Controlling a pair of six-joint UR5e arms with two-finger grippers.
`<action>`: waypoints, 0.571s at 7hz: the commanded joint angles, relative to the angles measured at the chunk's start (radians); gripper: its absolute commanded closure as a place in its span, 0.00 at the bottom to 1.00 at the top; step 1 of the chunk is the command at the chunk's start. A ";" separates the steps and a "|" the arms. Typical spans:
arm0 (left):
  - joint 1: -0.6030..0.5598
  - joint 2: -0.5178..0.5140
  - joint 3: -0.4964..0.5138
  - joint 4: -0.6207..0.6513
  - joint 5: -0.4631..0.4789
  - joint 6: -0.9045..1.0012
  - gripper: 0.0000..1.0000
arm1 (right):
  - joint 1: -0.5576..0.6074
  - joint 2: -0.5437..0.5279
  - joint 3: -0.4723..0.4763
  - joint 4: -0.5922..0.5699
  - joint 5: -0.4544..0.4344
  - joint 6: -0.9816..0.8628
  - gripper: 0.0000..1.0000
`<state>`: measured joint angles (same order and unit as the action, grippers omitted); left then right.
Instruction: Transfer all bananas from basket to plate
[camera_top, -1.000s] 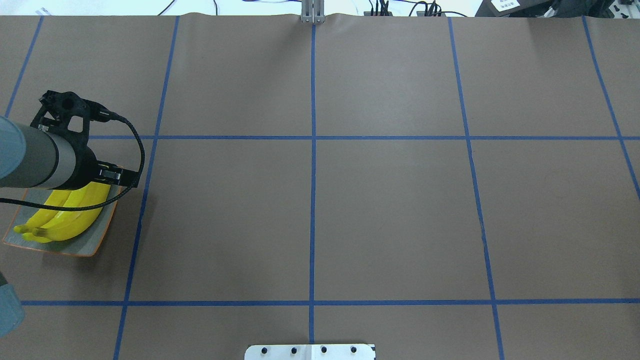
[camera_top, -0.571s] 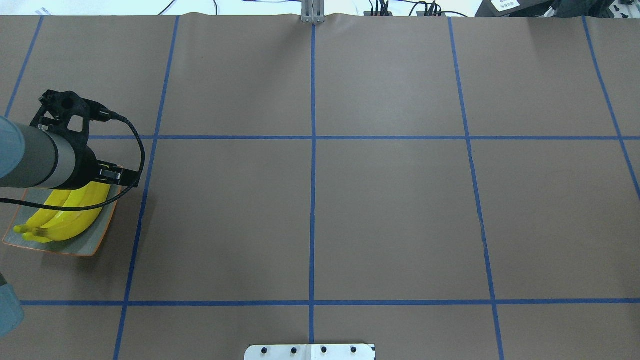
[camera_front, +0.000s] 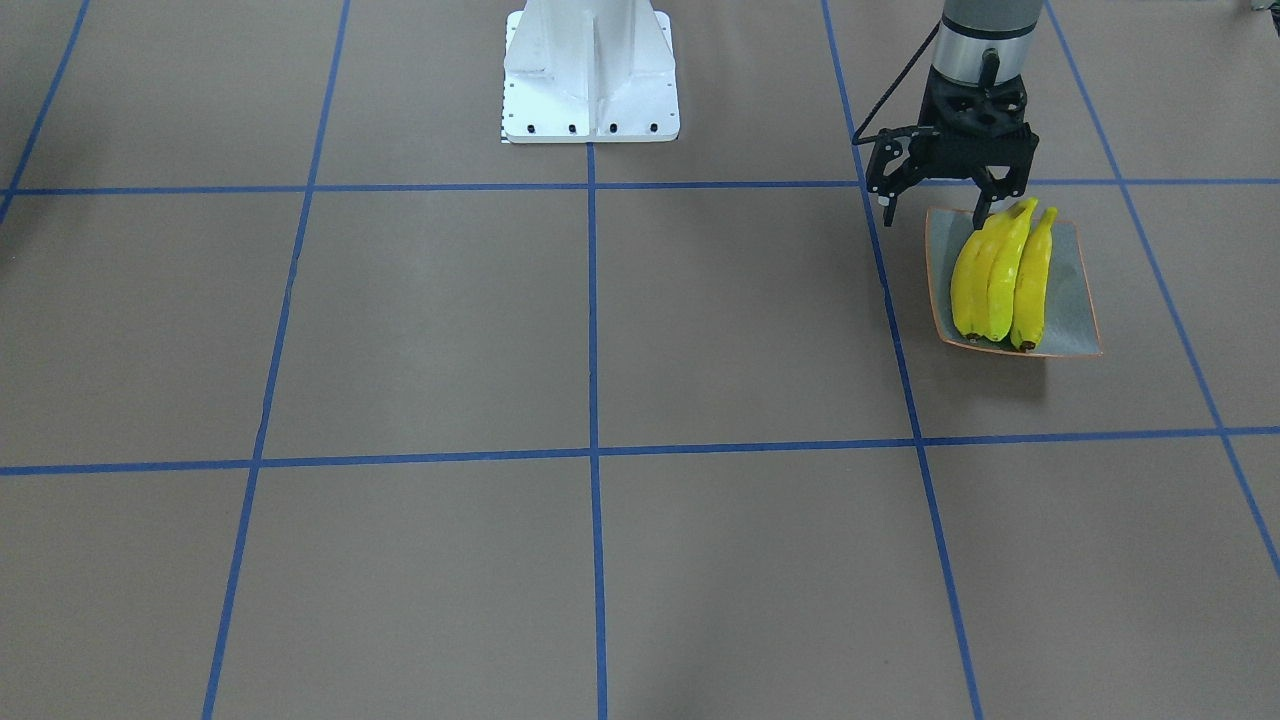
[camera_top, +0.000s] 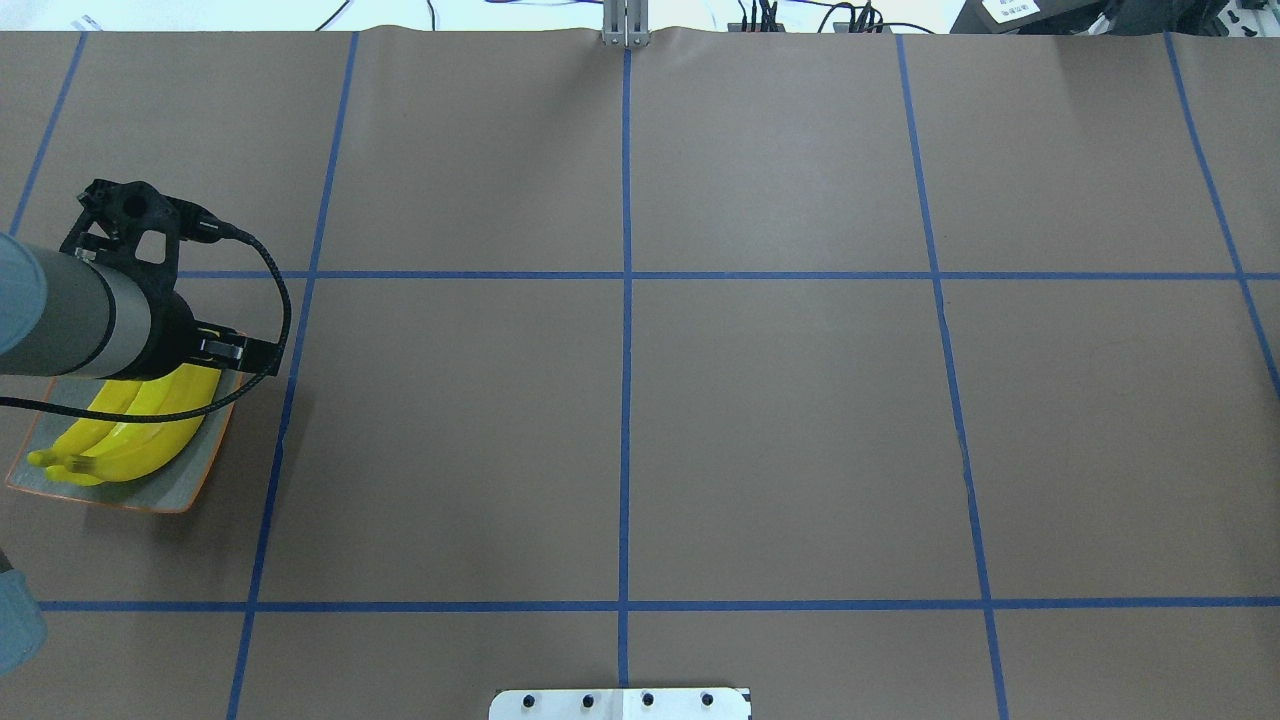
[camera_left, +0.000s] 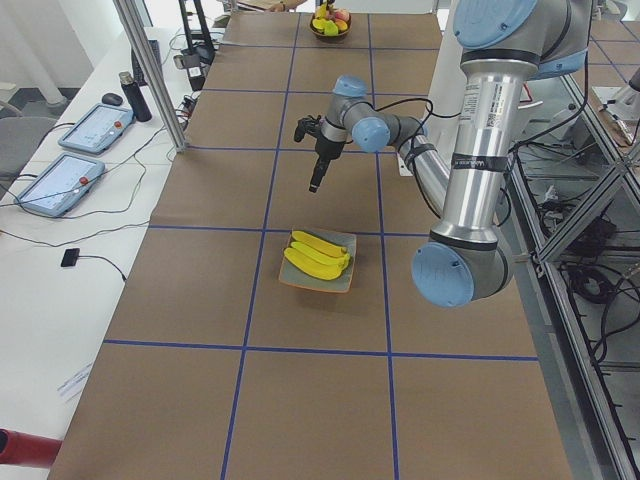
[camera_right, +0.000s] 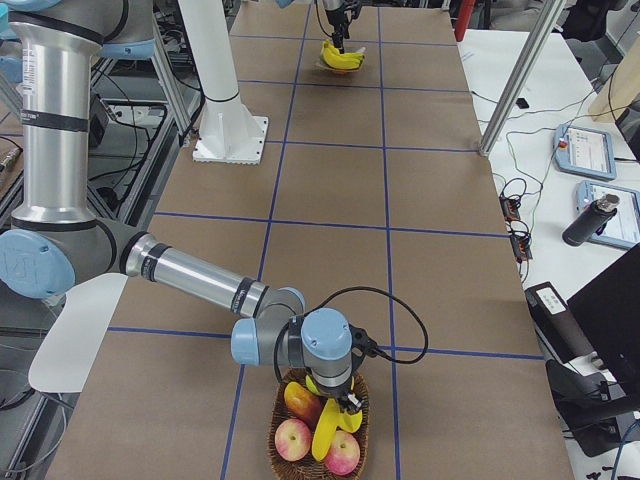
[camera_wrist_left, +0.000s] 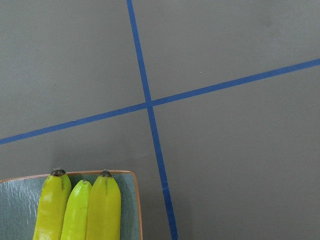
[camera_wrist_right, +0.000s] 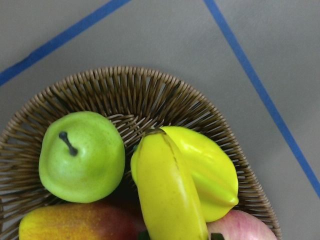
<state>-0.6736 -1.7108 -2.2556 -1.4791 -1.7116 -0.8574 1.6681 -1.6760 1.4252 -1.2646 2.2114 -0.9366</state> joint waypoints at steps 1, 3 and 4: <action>0.003 -0.006 -0.018 -0.004 -0.031 0.000 0.00 | 0.030 0.056 0.194 -0.301 0.002 0.037 1.00; 0.006 -0.056 -0.018 -0.004 -0.060 -0.049 0.00 | 0.030 0.219 0.302 -0.563 0.011 0.183 1.00; 0.008 -0.096 -0.018 -0.001 -0.071 -0.075 0.00 | 0.025 0.313 0.304 -0.649 0.054 0.268 1.00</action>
<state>-0.6685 -1.7661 -2.2727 -1.4825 -1.7695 -0.8989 1.6964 -1.4730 1.7051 -1.7875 2.2297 -0.7660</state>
